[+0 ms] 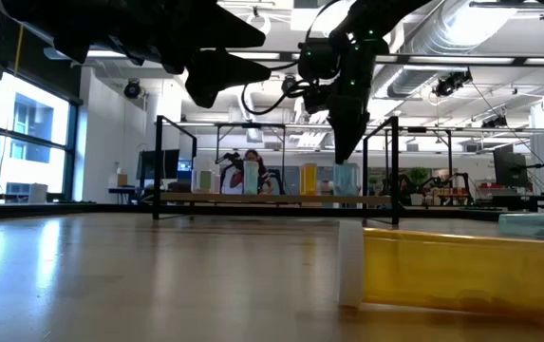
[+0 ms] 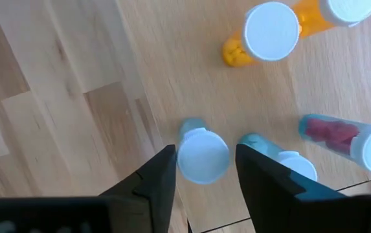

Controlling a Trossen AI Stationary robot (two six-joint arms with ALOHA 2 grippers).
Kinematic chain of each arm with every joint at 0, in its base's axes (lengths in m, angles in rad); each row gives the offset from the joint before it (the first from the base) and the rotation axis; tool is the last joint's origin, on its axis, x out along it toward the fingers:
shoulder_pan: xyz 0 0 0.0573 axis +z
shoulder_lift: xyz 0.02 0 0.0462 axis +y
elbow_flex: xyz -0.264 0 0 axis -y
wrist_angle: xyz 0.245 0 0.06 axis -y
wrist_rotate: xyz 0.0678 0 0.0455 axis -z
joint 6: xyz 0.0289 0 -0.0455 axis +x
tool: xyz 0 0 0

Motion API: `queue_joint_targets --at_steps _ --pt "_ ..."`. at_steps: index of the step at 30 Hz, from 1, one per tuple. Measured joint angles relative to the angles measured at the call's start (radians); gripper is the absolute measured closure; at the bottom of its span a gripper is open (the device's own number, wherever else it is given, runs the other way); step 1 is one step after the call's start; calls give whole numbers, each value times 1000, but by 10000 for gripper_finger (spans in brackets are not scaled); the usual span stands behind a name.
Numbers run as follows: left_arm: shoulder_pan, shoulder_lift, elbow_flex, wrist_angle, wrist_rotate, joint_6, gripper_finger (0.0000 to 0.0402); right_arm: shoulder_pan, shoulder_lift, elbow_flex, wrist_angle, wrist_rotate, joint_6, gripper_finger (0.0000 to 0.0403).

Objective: Pick and place medicine bottles onto shelf by color
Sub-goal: Put the blue pill bottle on the shelf aligned with the other blue pill bottles

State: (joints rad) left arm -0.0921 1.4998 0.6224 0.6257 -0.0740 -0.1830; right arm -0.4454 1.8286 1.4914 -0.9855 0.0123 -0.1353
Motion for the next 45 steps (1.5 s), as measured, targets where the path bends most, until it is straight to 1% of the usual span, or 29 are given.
queue_joint_targets --at_steps 6,8,12,15,19,22,24,27,30,33,36,39,45 --pt "0 0 0 0 0 2 159 0 0 0 0 3 -2 249" --pt "0 0 0 0 0 2 159 0 0 19 -26 -9 -1 249" --pt "0 0 0 -5 0 2 159 6 -2 86 -68 -52 5 249" --pt "0 0 0 -9 -4 2 159 20 -3 150 -92 -58 7 249" --pt "0 0 0 -36 -38 8 159 44 -3 245 -162 -64 5 249" --pt "0 0 0 -68 -73 35 159 64 -3 327 -235 -113 -2 249" --pt "0 0 0 -85 -77 42 159 79 -3 373 -270 -146 -5 249" --pt "0 0 0 -89 -76 45 159 105 -32 383 -277 -197 -32 249" --pt "0 0 0 -91 -68 45 159 134 -91 317 -249 -241 -45 249" --pt "0 0 0 -91 -68 45 159 163 -183 192 -181 -243 -17 249" --pt "6 0 0 -91 -69 64 159 191 -295 52 -76 -211 35 249" --pt "22 0 0 -89 -72 82 159 216 -404 -69 9 -157 90 249" --pt "77 0 0 -87 -128 105 159 270 -594 -249 175 -23 184 249"
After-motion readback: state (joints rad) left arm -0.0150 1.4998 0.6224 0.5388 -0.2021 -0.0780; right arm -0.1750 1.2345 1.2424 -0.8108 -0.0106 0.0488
